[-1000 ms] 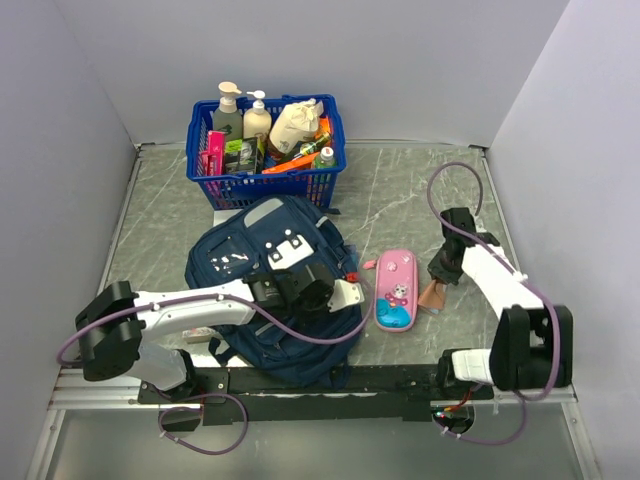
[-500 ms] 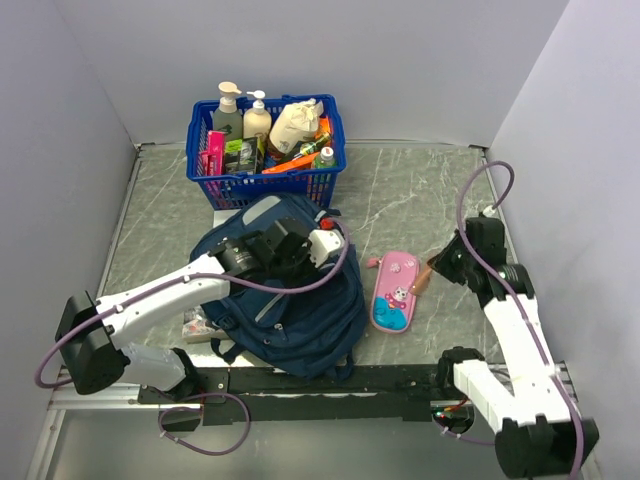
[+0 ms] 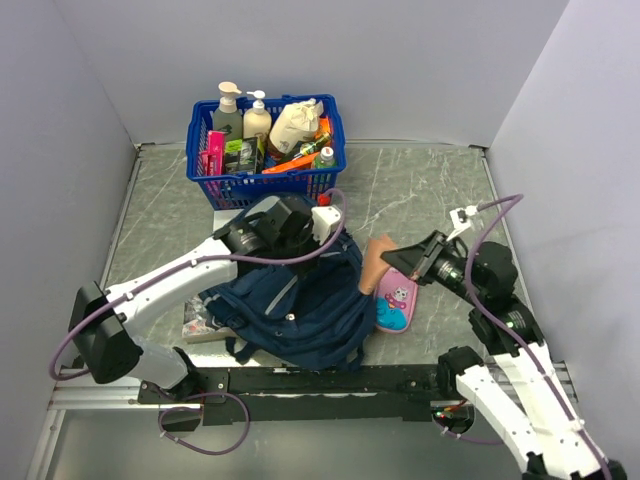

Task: Pack the student bag
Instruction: Place the personal item in the student bag.

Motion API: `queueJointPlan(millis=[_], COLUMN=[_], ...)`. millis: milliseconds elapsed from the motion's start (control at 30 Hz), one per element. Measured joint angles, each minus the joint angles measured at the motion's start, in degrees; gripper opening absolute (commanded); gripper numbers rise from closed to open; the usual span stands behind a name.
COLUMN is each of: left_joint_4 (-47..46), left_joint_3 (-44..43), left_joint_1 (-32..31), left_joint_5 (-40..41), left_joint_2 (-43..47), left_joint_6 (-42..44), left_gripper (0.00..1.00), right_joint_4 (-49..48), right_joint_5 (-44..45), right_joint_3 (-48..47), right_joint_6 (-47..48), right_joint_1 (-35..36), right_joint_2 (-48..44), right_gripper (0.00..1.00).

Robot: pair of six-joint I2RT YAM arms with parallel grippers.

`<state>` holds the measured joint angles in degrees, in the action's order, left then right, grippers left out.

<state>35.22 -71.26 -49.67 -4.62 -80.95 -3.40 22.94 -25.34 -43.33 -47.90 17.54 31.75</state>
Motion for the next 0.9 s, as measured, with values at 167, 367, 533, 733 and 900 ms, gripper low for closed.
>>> queueJointPlan(millis=[167,367,533,733,900], left_joint_4=[0.07,0.07,0.17,1.73,2.82], left_joint_3=[-4.46,-5.44,-5.49,-6.82,-8.83], left_joint_1=[0.79,1.99,2.75,5.53,6.75], left_joint_5=[-1.64,-2.8,-3.21,-5.05,-6.14], left_joint_2=[-1.6,-1.62,-1.62,-1.75,-2.08], left_joint_6=[-1.88,-3.3,-4.02,-6.38,-8.13], left_gripper=[0.01,0.01,0.01,0.01,0.01], right_joint_4=[-10.14,-19.17,-24.24,-27.65,-28.44], right_joint_5=[0.66,3.85,6.93,10.84,12.83], right_joint_3=[3.78,4.48,6.01,8.63,12.02], right_joint_6=[-4.09,-7.39,-10.03,-12.26,-13.44], right_joint_1=[6.49,11.26,13.31,14.62,14.84], right_joint_2=[3.34,9.42,12.98,13.31,13.62], right_gripper=[0.03,0.0,0.0,0.0,0.0])
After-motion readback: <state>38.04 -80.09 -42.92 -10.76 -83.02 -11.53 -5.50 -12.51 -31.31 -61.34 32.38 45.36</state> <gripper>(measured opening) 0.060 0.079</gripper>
